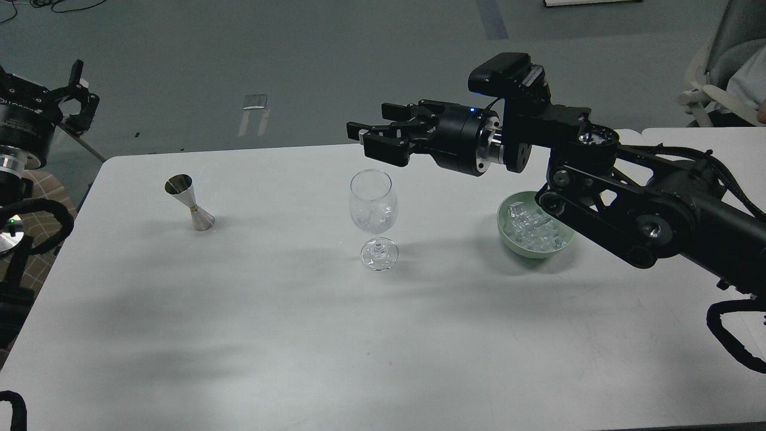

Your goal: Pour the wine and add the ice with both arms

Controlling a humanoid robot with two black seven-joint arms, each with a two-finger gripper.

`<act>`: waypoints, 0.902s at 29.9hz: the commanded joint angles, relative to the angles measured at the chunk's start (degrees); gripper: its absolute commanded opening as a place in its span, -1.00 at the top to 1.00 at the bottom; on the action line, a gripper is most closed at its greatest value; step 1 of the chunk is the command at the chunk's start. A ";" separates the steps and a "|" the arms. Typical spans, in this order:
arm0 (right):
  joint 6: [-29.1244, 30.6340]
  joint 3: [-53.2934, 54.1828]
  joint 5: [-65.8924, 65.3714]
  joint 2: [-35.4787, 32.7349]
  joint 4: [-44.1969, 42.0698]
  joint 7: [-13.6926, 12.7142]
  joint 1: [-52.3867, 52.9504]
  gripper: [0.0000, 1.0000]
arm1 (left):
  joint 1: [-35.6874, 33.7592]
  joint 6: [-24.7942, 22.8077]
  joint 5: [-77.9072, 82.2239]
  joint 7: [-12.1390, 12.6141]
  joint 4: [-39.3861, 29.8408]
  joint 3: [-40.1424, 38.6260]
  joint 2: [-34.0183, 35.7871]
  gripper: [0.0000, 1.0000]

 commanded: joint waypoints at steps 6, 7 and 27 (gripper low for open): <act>-0.11 17.15 7.08 0.56 -4.55 0.07 -2.47 -1.00 | -0.03 -0.31 0.43 0.93 0.30 0.84 -0.36 -0.96; -0.11 18.37 9.44 0.56 -5.69 0.16 -2.56 -1.00 | -0.11 -0.13 0.52 1.02 0.56 0.84 -0.45 -0.96; 0.67 33.85 67.01 -0.32 -23.80 0.07 -3.52 -1.00 | -1.78 1.10 1.31 1.11 2.59 3.04 -6.34 -0.95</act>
